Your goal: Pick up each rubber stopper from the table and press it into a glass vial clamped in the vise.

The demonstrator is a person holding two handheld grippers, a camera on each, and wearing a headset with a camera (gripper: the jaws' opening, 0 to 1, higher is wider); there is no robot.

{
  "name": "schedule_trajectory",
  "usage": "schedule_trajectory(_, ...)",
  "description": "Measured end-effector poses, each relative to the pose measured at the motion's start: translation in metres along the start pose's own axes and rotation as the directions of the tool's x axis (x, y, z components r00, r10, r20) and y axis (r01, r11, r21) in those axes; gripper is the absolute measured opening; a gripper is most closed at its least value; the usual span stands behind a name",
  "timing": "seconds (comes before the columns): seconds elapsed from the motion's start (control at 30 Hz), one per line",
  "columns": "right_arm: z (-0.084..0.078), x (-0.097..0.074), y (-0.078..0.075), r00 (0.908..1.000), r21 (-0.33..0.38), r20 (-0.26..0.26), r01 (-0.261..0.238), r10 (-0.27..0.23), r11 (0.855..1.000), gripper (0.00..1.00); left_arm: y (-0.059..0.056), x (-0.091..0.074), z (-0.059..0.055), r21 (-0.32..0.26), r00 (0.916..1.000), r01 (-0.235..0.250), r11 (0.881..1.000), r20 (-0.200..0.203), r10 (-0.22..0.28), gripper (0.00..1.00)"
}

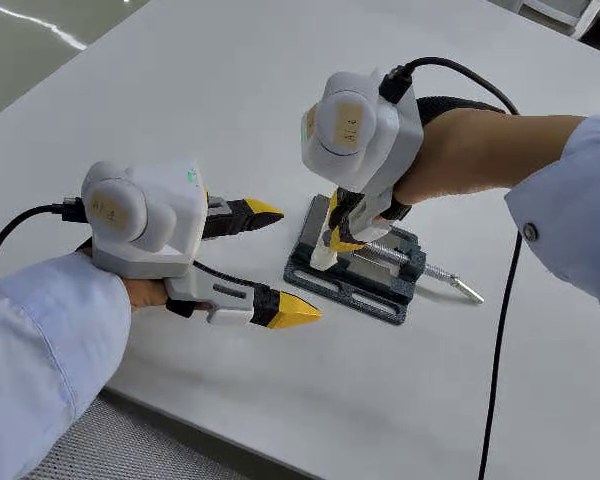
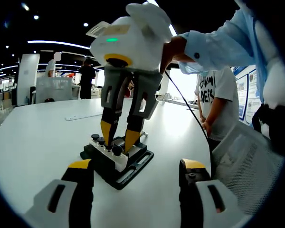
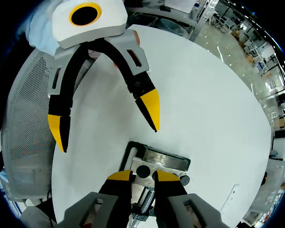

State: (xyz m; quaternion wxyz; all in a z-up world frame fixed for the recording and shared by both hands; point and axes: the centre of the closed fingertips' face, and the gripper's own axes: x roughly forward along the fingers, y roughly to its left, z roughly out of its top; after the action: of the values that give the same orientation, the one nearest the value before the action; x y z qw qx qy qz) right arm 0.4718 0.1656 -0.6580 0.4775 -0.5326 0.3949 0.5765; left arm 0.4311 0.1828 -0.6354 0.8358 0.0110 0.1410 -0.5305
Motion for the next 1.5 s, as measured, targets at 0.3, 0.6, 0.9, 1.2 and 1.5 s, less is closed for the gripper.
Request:
schedule_trajectory(0.3, -0.003, -0.011, -0.008, 0.9973, 0.09, 0.065, 0.029, -0.035, 0.996, 0.01, 0.0, 0.0, 0.0, -0.007, 1.0, -0.001, 1.0, 0.002, 0.001, 0.7)
schedule_trajectory(0.6, 0.002, -0.006, -0.001, 0.9947, 0.105, 0.1, 0.014, -0.025, 0.994, 0.0, 0.0, 0.0, 0.0, -0.009, 1.0, 0.0, 1.0, 0.002, 0.0, 0.7)
schedule_trajectory(0.9, 0.002, 0.0, 0.0, 0.9962, 0.096, 0.086, 0.005, -0.013, 0.995, 0.0, 0.0, -0.001, 0.0, -0.019, 1.0, -0.003, 1.0, 0.008, 0.004, 0.7)
schedule_trajectory(1.2, 0.0, 0.001, -0.002, 0.9975, 0.082, 0.068, 0.015, -0.02, 0.997, 0.0, 0.001, -0.001, 0.001, -0.028, 0.9999, -0.004, 1.0, 0.016, 0.004, 0.69)
schedule_trajectory(1.5, 0.0, 0.002, -0.001, 0.9981, 0.106, 0.057, 0.018, -0.024, 0.994, 0.0, 0.001, 0.0, 0.001, -0.028, 0.9999, -0.005, 1.0, 0.015, 0.005, 0.69)
